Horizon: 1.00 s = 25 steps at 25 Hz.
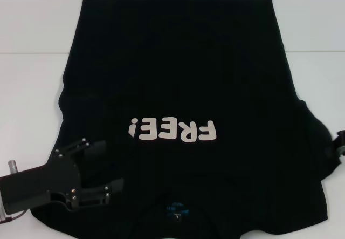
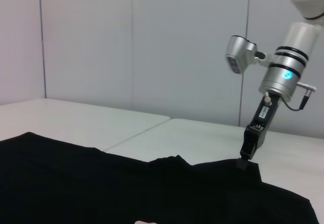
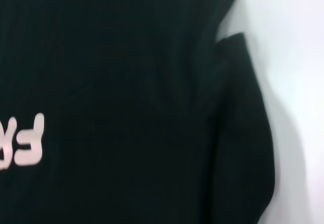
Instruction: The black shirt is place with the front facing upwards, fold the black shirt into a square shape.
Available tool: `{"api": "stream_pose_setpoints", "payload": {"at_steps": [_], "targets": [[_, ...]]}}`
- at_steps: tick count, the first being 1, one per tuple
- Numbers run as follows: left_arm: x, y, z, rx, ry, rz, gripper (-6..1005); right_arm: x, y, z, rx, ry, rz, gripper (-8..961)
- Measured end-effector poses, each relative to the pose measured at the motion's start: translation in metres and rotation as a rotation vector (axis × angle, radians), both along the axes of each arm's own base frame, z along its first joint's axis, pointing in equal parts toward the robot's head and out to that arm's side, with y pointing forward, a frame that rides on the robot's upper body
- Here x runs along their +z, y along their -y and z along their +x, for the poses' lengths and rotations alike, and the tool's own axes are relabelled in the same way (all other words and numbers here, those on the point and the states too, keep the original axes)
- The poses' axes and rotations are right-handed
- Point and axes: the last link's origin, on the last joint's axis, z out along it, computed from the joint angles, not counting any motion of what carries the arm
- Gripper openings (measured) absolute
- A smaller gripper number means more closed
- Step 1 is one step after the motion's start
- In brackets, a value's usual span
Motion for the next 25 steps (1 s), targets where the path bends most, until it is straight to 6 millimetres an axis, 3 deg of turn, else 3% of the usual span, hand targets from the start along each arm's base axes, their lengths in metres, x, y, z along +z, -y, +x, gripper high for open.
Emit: {"api": "stream_pose_setpoints", "payload": {"at_steps": [9,15,20,25], "targets": [[0.001,0.002,-0.001,0.011,0.011,0.0,923,0.03,0.013,0.007,0.021,-0.112,0.144,35],[0.0,0.004,-0.003,0.018,0.009,-0.004,924,0.039,0.018,0.002,0.056,-0.185,0.197,36],[-0.001,0.004,-0.003,0.021,0.009,-0.007,924,0.029,0.015,-0.007,0.083,-0.2,0.167,35],[-0.002,0.004,-0.003,0.021,0.008,-0.006,924,0.006,0.002,-0.031,0.15,-0.195,0.096,36]]}}
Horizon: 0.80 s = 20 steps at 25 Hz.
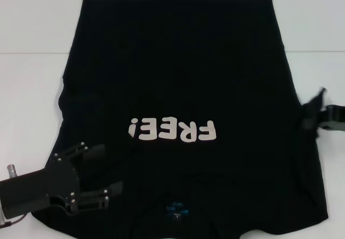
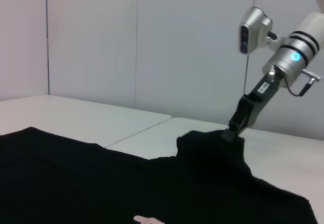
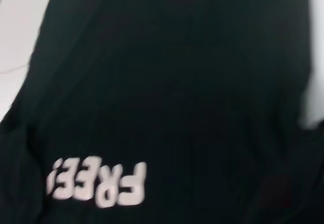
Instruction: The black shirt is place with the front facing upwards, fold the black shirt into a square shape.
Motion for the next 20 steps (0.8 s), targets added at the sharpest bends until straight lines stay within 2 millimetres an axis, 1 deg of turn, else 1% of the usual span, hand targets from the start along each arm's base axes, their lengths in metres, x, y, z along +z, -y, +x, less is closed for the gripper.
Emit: {"api": "stream_pose_setpoints", "payload": {"at_steps": [4,8,14,20], "targets": [[0.0,0.0,0.0,0.001,0.0,0.0,924,-0.022,-0.012,-0.02,0.053,0.013,-0.051,36],[0.0,0.0,0.0,0.003,-0.001,0.0,925,-0.038,-0.02,-0.032,0.085,0.032,-0.076,35],[-0.001,0.001,-0.002,0.011,0.001,-0.001,925,-0.044,-0.022,-0.038,0.108,0.02,-0.076,58],[0.001,0.002,-0.003,0.053,0.039,0.001,925,-0.046,-0.014,-0.04,0.179,-0.07,-0.073,265]]}}
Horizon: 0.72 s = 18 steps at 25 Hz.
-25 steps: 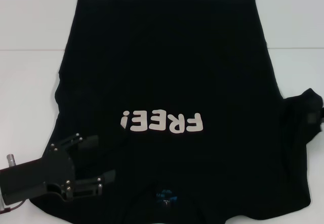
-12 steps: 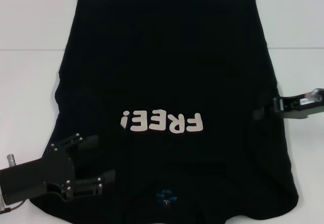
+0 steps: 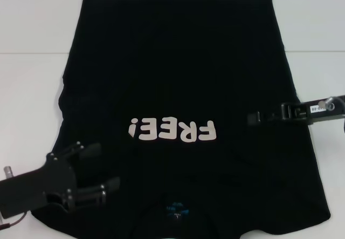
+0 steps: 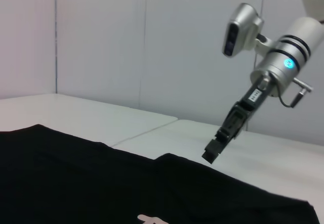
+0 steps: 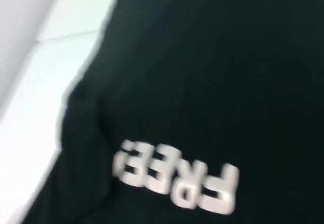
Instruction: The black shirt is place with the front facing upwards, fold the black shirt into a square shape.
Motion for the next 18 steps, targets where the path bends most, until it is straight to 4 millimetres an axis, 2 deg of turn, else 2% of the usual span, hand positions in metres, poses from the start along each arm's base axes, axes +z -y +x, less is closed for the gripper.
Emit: {"api": "stream_pose_setpoints", "payload": {"at_steps": [5,7,8,9,12,18], "targets": [[0.016,-0.006,-0.005,0.193,0.134,-0.053,926,-0.001,0.022,0.006,0.197,-0.165,0.043,509],[0.027,-0.009,-0.008,0.305,0.208,-0.111,926,-0.006,0.034,0.01,0.32,-0.197,0.065,654],[0.027,-0.009,-0.008,0.305,0.208,-0.111,926,-0.012,0.042,0.012,0.396,-0.207,0.077,727],[0.037,-0.011,-0.009,0.409,0.277,-0.189,926,-0.016,0.047,0.013,0.462,-0.211,0.092,734],[0.047,-0.014,-0.012,0.551,0.331,-0.304,926,-0.033,0.065,0.016,0.65,-0.202,0.122,754],[0.069,-0.021,-0.02,0.854,0.312,-0.491,920,-0.063,0.085,0.027,0.87,-0.15,0.161,793]]}}
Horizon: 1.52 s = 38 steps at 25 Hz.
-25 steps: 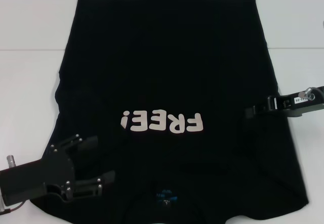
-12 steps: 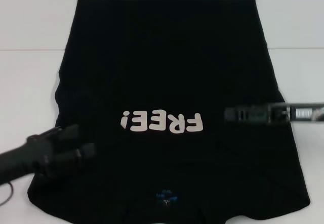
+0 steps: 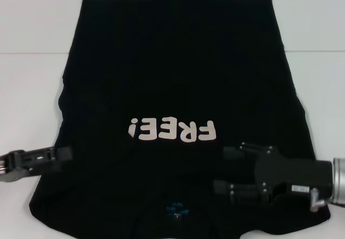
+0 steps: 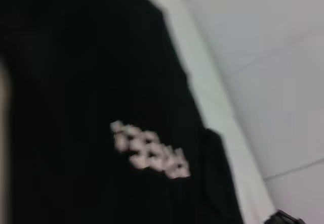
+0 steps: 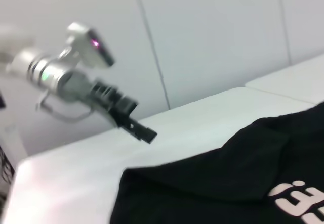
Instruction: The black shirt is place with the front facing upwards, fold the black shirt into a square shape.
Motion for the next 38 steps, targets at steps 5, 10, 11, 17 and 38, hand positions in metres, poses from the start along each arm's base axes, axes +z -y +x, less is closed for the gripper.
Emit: {"api": "stream_pose_setpoints", "payload": {"at_steps": [5,10,11,17,38], "targets": [[0.028,-0.005,-0.01,0.233,-0.045,-0.081,925,-0.01,0.005,0.008,0.075,0.034,0.074,870],[0.037,-0.005,-0.021,0.437,-0.122,-0.187,925,-0.017,0.01,0.007,0.133,0.041,0.088,883],[0.038,-0.006,-0.022,0.46,-0.142,-0.204,925,-0.018,0.011,0.007,0.141,0.042,0.09,882],[0.031,-0.009,-0.022,0.472,-0.197,-0.253,924,-0.02,0.01,0.008,0.142,0.048,0.1,881],[0.0,-0.018,-0.023,0.463,-0.254,-0.261,922,-0.02,0.01,0.007,0.131,0.034,0.094,874]]}}
